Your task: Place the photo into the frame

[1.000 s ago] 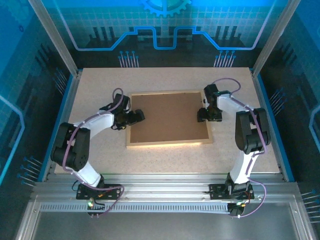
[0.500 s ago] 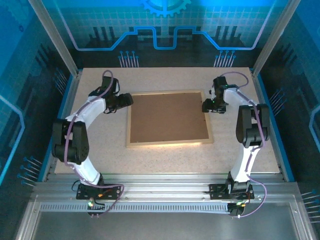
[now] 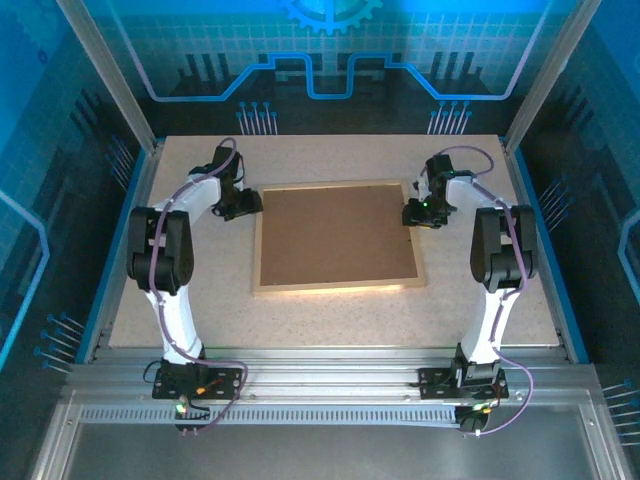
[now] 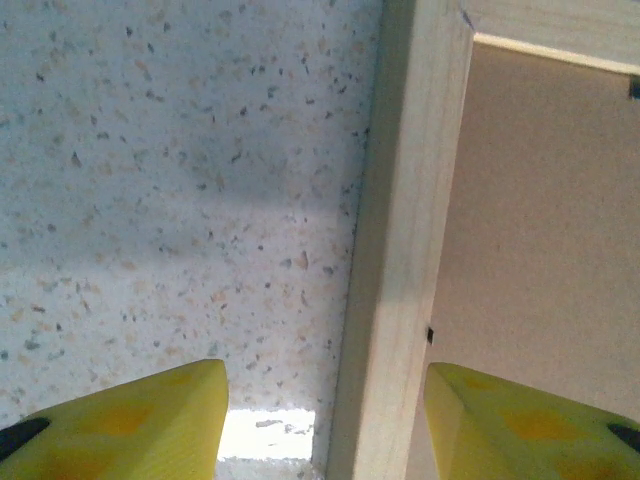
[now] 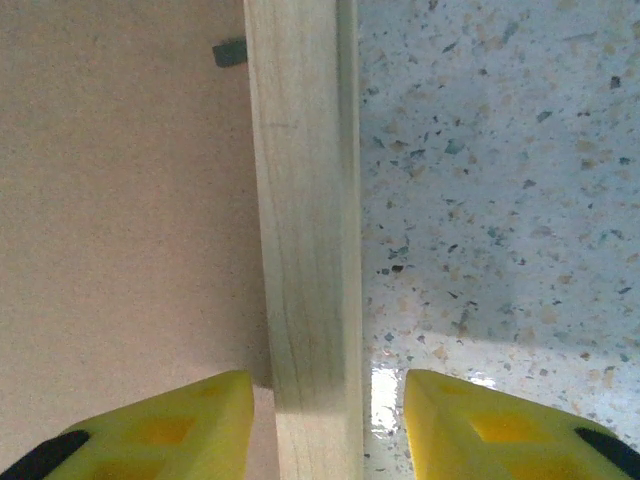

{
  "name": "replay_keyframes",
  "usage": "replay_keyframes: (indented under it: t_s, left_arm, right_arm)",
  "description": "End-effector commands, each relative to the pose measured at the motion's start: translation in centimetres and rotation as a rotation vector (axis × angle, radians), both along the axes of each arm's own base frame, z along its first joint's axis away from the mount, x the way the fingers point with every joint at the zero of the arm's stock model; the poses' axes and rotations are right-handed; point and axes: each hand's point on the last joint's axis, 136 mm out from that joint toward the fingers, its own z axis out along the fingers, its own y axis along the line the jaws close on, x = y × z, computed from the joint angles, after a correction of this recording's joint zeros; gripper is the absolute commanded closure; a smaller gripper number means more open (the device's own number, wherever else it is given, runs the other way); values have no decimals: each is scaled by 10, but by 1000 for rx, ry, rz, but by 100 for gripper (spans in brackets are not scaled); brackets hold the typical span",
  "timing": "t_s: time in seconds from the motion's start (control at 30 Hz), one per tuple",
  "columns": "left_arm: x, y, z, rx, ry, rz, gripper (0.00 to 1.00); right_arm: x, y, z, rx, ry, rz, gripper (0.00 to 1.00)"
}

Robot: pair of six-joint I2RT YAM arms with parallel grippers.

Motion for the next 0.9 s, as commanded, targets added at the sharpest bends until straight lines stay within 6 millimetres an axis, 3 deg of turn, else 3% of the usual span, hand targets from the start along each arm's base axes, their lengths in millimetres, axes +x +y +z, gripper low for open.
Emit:
replay_keyframes:
  t_s: [0.0, 0.33, 0.87]
  left_arm:
    - [-1, 2, -2, -8, 41, -28, 44]
    - [7, -3, -13, -46, 69, -30, 43]
    - [3, -12, -37, -97, 128, -20, 42]
  right_arm:
    - [4, 2, -2, 5, 1, 16, 57]
    - [4, 1, 1, -6, 1, 21, 57]
    - [2, 2, -3, -23, 12, 32, 58]
